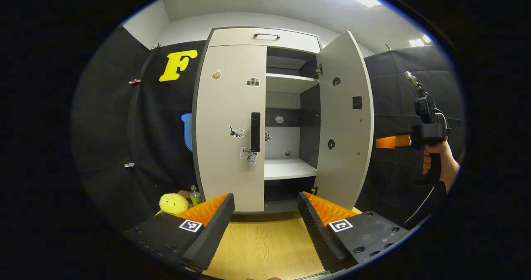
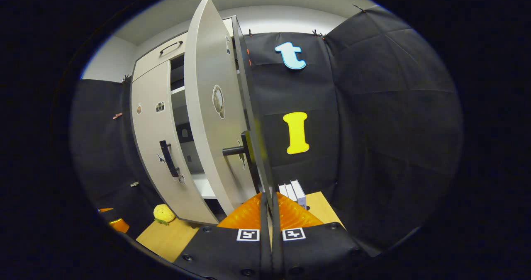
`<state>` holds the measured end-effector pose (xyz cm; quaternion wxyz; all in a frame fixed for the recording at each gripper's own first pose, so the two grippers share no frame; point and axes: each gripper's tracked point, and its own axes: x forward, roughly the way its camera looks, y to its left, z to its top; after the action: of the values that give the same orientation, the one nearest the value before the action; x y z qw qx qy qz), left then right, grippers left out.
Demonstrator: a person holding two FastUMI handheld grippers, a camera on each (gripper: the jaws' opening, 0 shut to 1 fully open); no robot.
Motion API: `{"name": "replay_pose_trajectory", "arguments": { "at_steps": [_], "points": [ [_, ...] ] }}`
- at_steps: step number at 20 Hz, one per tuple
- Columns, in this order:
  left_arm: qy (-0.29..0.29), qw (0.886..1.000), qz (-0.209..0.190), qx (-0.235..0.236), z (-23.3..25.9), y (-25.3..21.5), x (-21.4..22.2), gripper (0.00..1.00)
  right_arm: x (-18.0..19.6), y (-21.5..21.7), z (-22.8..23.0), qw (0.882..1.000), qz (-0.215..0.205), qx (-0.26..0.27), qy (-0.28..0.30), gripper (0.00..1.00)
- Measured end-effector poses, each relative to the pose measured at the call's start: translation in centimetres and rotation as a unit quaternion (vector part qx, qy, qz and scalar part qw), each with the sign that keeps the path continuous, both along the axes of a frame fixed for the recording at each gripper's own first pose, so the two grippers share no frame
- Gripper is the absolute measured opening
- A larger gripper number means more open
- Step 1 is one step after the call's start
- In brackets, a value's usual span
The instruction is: Open the right door of the double-door shoe cabinet with the right hand, and open the left door with the left hand.
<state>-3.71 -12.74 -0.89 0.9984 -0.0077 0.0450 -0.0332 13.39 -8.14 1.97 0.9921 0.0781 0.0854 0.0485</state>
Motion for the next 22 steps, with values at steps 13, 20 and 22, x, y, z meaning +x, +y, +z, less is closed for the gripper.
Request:
{"name": "replay_pose_trajectory", "arguments": {
  "at_steps": [13,20,22],
  "points": [
    [0.004,1.000,-0.029,-0.012,-0.7,4.5,7.2,0.95,-6.8,8.7,-2.2,0.999,0.011,-0.037,-0.016,0.05],
    [-0.006,0.998,-0.065,-0.014,-0.4,8.7,10.9,0.95,-4.0,17.1,-5.9,1.000,0.011,-0.020,-0.006,0.37],
    [-0.010,0.997,-0.069,-0.024,0.2,9.9,11.9,0.95,-3.4,18.1,-7.1,1.000,-0.001,-0.015,0.002,0.58]
  ]
}}
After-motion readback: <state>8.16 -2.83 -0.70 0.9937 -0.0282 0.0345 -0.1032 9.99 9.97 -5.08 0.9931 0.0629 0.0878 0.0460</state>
